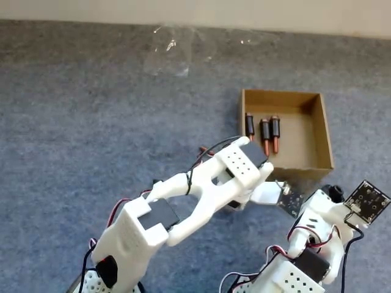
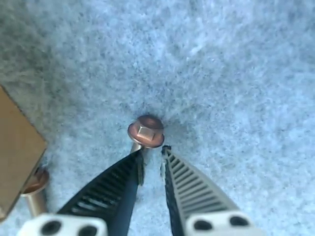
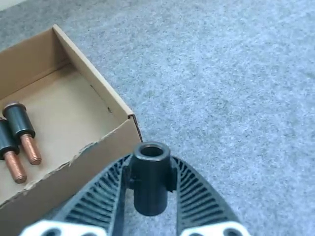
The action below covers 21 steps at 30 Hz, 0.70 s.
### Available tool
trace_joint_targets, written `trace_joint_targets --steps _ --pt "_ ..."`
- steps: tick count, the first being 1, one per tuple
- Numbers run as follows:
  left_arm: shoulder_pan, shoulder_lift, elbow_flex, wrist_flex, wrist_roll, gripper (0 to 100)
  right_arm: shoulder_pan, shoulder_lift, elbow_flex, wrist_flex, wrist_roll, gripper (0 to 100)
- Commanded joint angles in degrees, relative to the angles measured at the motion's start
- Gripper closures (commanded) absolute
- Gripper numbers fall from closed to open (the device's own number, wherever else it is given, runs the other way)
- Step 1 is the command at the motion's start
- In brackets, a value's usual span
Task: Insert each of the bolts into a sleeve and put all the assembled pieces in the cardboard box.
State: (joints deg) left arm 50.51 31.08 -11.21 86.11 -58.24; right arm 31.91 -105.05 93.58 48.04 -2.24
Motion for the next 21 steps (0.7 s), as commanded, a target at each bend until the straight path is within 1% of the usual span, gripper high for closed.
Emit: trace_joint_targets --steps 1,4,5,21 --pt "4.0 -2.9 0.3 0.1 0.2 94 0.2 -0.4 -1.1 -2.0 -0.5 99.3" --pt "4.0 -2.9 0.3 -0.3 0.2 99 0.2 -0.4 -1.2 -2.0 -0.5 99.3" --pt "4.0 -2.9 0.3 -0.3 0.2 99 0.2 -0.4 -1.2 -2.0 -0.5 99.3" --pt "4.0 -2.9 0.3 0.1 0.2 99 0.2 -0.4 -1.2 -2.0 -0.5 99.3"
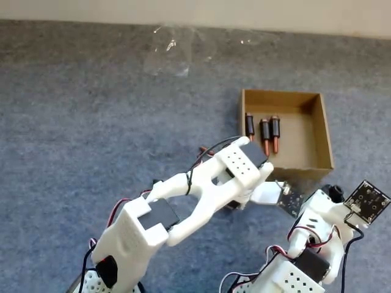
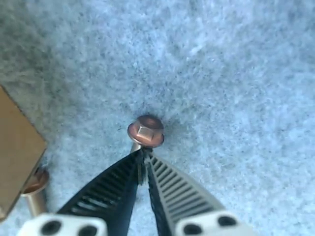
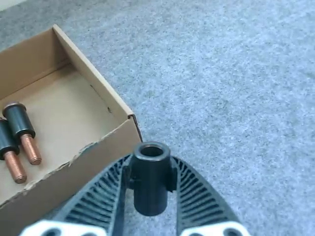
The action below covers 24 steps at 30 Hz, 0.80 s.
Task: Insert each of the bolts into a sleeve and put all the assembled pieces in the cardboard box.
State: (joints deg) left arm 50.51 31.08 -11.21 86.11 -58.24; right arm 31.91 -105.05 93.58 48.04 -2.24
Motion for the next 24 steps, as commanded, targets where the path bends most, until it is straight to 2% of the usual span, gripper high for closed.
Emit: trace_joint_targets --steps 1,6,15,24 --pt "4.0 -2.9 0.3 0.1 0.2 99 0.2 -0.4 -1.2 -2.0 -0.5 99.3" --pt "4.0 -2.9 0.4 -0.1 0.2 93 0.2 -0.4 -1.2 -2.0 -0.5 99.3" --pt "-1.2 -3.1 0.0 -0.2 0.2 93 0.2 -0.4 -1.2 -2.0 -0.5 99.3" --pt "-3.4 -3.6 -0.1 0.1 0.2 93 0.2 -0.4 -1.2 -2.0 -0.5 99.3"
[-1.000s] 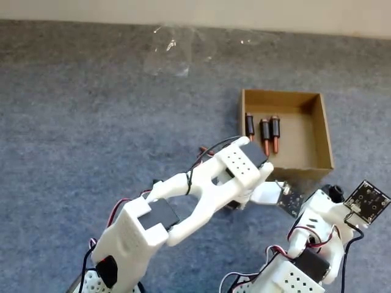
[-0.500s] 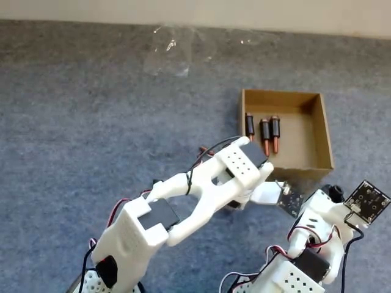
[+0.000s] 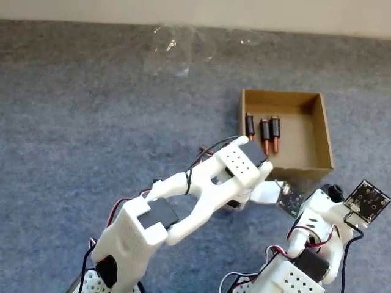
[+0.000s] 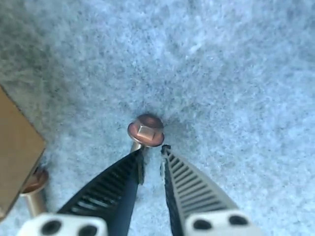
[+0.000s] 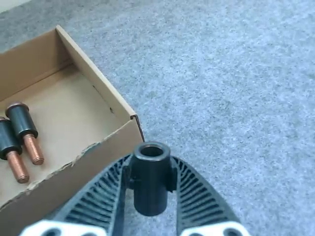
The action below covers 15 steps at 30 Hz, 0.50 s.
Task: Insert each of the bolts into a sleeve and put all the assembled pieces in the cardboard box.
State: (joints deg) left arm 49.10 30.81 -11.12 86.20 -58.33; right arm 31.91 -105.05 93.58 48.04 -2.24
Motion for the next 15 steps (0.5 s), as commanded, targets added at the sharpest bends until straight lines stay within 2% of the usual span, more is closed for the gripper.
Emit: trace_joint_targets --steps 1,15 --pt "-2.5 -3.3 -0.3 0.0 0.3 93 0.2 -0.4 -1.2 -2.0 -0.5 99.3" --pt "-2.9 -3.3 -2.5 0.0 0.3 93 0.7 -0.4 -1.2 -2.0 -0.4 99.3"
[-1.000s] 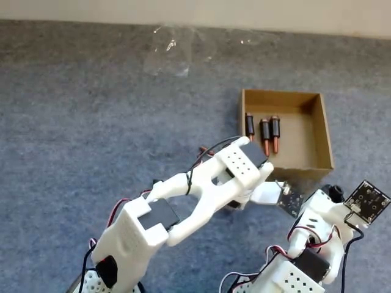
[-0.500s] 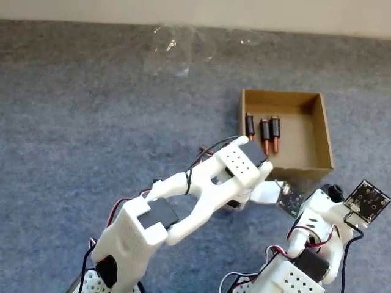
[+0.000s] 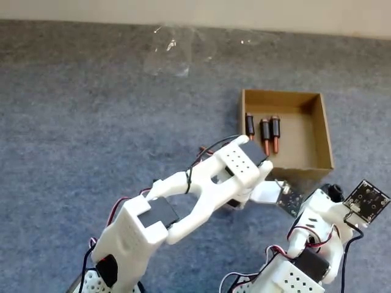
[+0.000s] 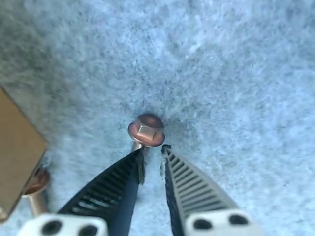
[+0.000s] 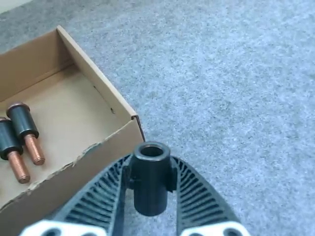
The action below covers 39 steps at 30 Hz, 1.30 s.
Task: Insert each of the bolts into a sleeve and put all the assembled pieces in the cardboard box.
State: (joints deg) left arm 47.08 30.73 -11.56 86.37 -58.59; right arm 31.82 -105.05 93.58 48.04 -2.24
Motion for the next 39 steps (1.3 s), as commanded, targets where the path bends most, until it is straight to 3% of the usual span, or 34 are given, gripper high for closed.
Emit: trace_joint_targets --steps 1,19,39 --pt "-0.8 -3.2 -2.1 -0.2 0.5 93 0.8 -0.4 -1.2 -2.0 -0.4 99.3" --pt "-2.0 -3.3 -2.4 -0.1 0.5 93 16.7 -0.4 -1.3 -2.0 -0.5 99.3" --pt "-2.0 -2.7 -2.2 -0.4 0.3 92 17.3 -0.4 -1.2 -2.0 -0.3 99.3"
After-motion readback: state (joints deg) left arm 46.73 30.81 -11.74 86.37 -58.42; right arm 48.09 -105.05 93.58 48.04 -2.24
